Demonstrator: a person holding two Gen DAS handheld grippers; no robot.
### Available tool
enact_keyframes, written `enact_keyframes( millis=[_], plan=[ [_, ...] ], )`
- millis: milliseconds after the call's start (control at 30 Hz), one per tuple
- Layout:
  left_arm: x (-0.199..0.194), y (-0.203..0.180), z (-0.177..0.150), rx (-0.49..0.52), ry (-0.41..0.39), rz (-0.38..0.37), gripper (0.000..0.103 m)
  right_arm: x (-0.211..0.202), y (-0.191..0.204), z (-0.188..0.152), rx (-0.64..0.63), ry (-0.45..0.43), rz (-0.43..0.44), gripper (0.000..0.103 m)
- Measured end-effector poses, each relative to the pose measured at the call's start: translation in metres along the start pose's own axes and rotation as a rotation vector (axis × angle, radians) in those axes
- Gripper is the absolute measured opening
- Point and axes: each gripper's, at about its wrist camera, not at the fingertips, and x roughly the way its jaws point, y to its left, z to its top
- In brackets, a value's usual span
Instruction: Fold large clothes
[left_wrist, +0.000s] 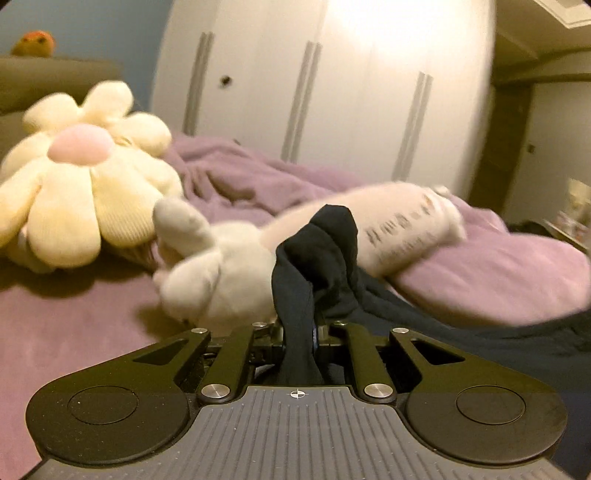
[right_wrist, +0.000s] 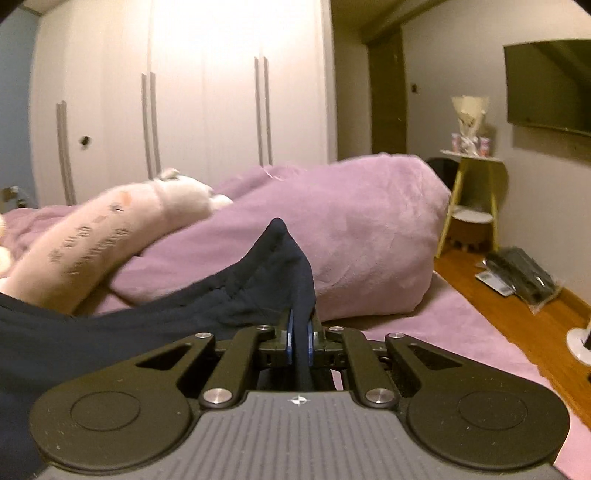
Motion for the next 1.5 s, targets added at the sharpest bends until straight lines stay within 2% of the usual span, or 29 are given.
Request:
enact_keyframes(
  millis=[100,200,300,333,367,467,600,633,667,733,767,867,1000,1100,1167,1300,1333,1400,1467,1500],
  plan=[
    [0.042,-0.009,-0.014,-0.040,-0.001,0.061,0.014,0.042,0.007,-0.013,0.019,0.044,-0.058,0.007],
    [0.085,-0.015,-0.050,-0.033,0.058,0.115,0.017,0.073,0.013,-0.046,0.007,0.087,-0.108,0.008],
    [0.116,-0.008,-0.090,-0.038,0.135,0.163,0.029,0.100,0.012,-0.080,-0.006,0.136,-0.151,0.011],
    [0.122,-0.003,-0.100,-0.052,0.141,0.168,0.038,0.105,0.011,-0.089,0.005,0.138,-0.143,0.012],
    [0.125,0.005,-0.109,-0.083,0.138,0.159,0.042,0.108,0.009,-0.096,0.017,0.133,-0.138,0.014],
    [0.130,0.014,-0.118,-0.136,0.118,0.146,0.046,0.114,0.006,-0.103,0.032,0.129,-0.130,0.017],
    [0.127,0.005,-0.118,-0.089,0.123,0.186,0.049,0.113,0.003,-0.097,0.046,0.146,-0.112,0.020],
    [0.124,0.003,-0.116,-0.077,0.132,0.193,0.050,0.109,0.000,-0.094,0.056,0.146,-0.107,0.029],
    [0.121,0.000,-0.112,-0.057,0.143,0.200,0.052,0.101,-0.002,-0.090,0.072,0.136,-0.100,0.047],
    [0.114,-0.004,-0.106,-0.001,0.160,0.204,0.060,0.079,-0.008,-0.084,0.113,0.076,-0.060,0.064],
    [0.107,-0.004,-0.104,0.027,0.163,0.208,0.065,0.067,-0.010,-0.083,0.124,0.051,-0.048,0.064],
    [0.089,0.001,-0.099,0.045,0.163,0.190,0.065,0.040,-0.007,-0.077,0.161,0.003,0.027,0.064],
    [0.068,-0.004,-0.091,0.036,0.155,0.227,0.065,0.033,0.028,-0.069,0.149,0.046,0.174,0.063],
    [0.059,-0.025,-0.084,0.042,0.135,0.205,0.067,0.038,0.065,-0.069,0.132,0.097,0.301,0.050],
    [0.060,-0.043,-0.081,0.056,0.129,0.159,0.073,0.046,0.087,-0.071,0.103,0.122,0.349,0.041],
    [0.073,-0.072,-0.083,0.086,0.077,0.099,0.075,0.068,0.108,-0.086,0.071,0.166,0.349,0.040],
    [0.080,-0.078,-0.087,0.098,0.059,0.090,0.077,0.077,0.111,-0.093,0.045,0.186,0.323,0.040],
    [0.098,-0.084,-0.097,0.148,0.045,0.100,0.079,0.096,0.107,-0.112,0.000,0.216,0.276,0.032],
    [0.120,-0.080,-0.111,0.187,0.087,0.152,0.083,0.103,0.095,-0.117,0.059,0.200,0.298,0.028],
    [0.131,-0.072,-0.117,0.172,0.115,0.157,0.084,0.104,0.090,-0.115,0.074,0.197,0.298,0.026]
  ],
)
